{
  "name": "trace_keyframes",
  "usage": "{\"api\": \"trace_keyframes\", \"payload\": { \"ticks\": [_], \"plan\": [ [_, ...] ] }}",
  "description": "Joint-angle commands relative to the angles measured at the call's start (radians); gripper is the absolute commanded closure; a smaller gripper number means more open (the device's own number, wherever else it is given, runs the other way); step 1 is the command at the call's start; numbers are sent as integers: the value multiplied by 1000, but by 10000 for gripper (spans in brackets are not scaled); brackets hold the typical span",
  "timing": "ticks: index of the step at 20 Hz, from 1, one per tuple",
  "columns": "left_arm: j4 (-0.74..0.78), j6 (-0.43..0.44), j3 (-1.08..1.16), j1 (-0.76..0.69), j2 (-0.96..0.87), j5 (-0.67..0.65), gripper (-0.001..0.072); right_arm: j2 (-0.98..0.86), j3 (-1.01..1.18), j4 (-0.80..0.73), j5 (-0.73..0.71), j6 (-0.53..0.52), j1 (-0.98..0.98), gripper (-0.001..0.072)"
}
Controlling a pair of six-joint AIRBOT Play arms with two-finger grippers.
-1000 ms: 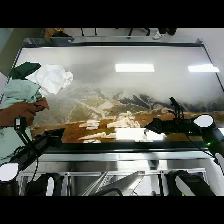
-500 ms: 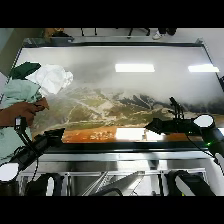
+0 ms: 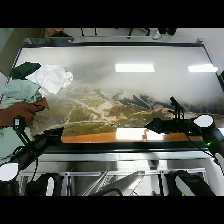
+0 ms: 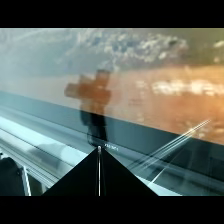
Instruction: Fold the shirts.
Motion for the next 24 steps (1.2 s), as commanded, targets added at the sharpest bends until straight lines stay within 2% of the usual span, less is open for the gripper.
{"api": "trace_keyframes", "payload": {
  "ticks": [1, 2, 3, 4, 5, 7, 8, 12, 15, 20, 24],
  "plan": [
    [1, -18, 15, 0, -13, 150, 687, 0, 0, 34, -7, 0, 0, 694],
    [5, -17, 50, 6, -49, 198, 684, -1, 0, 46, -7, 0, 0, 693],
    [9, -16, 109, 19, -116, 246, 474, -1, 0, 55, -27, 0, 0, 692],
    [9, -16, 172, 34, -198, 296, 187, -1, 0, 56, -63, 0, 0, 686],
    [9, -15, 251, 54, -308, 331, 39, -1, 0, 55, -103, -1, 0, 670],
    [8, -4, 433, 84, -560, 302, 25, -3, 0, 43, -173, -4, 0, 270],
    [9, 6, 536, 86, -696, 274, 24, -6, 0, 27, -203, -4, 0, 215],
    [18, 76, 919, 61, -1172, 228, 24, -41, 0, -39, -250, -3, 0, 201],
    [148, 32, 1149, 56, -1460, 161, 24, -77, 0, -45, -251, -3, 0, 201],
    [460, -98, 1318, 58, -1677, 142, 24, -125, 0, -45, -250, -3, 0, 201],
    [478, -108, 1408, 43, -1749, 133, 25, -134, 0, -44, -251, -3, 0, 201]
  ]
}}
